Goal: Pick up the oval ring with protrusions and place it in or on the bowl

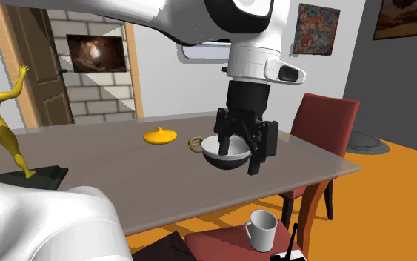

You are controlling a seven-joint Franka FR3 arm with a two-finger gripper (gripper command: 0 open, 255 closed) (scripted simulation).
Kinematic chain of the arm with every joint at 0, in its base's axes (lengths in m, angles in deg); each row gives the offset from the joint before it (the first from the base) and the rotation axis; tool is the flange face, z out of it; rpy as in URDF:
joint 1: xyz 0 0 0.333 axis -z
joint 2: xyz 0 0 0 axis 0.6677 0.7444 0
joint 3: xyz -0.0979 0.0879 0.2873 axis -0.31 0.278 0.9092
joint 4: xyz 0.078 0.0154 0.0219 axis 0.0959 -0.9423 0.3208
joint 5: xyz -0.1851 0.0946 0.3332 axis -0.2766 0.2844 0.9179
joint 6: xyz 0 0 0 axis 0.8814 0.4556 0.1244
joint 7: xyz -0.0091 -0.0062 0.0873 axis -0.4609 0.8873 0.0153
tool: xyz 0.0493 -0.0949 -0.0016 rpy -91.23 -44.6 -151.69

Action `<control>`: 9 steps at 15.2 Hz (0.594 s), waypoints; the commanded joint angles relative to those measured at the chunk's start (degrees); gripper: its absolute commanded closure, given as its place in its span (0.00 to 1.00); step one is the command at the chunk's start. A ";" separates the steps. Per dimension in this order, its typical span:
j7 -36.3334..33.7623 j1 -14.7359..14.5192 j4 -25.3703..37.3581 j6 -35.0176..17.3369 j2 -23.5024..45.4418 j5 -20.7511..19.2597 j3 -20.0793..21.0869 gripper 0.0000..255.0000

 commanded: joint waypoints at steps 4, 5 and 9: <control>-4.07 -1.46 -0.02 -2.32 2.09 3.20 3.32 0.00; -5.39 -1.94 0.11 -3.14 2.93 4.21 4.42 0.00; -10.57 -3.67 1.32 -6.56 6.96 7.87 8.76 0.00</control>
